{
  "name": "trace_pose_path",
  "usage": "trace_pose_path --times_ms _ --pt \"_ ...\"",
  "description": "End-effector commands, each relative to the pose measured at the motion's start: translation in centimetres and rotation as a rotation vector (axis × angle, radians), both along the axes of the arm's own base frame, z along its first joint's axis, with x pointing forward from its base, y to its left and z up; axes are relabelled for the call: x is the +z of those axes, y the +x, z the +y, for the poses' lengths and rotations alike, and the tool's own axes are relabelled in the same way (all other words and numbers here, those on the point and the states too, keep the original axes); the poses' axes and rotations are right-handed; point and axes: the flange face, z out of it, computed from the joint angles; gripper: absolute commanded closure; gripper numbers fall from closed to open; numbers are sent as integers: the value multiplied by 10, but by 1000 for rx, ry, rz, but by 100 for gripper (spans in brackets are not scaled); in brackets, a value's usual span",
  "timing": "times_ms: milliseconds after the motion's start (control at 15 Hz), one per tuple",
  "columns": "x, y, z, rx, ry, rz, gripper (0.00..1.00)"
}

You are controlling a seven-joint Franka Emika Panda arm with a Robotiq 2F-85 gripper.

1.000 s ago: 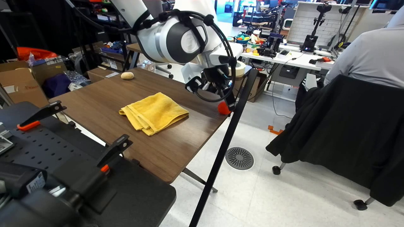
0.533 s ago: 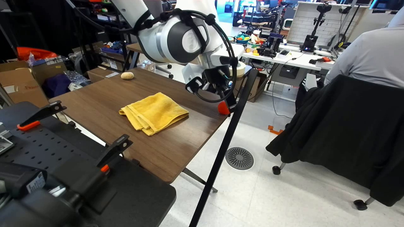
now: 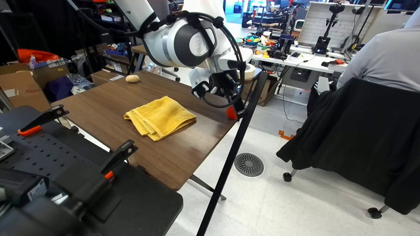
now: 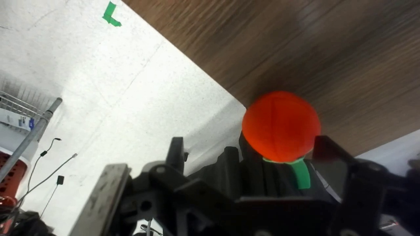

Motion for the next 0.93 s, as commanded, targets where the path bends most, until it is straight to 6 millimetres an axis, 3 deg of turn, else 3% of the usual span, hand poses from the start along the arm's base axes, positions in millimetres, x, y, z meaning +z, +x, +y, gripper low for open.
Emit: trace_pose_path --times_ms 0,200,333,400,533,867 --pt "-33 16 8 -30 -12 -7 0" --pt "-62 24 13 -40 -14 23 0" --pt "-69 30 13 -37 -17 18 0" --pt "-70 32 13 -30 -19 18 25" --pt "-74 36 15 -11 -26 9 34" --pt "-71 32 11 10 -49 11 71"
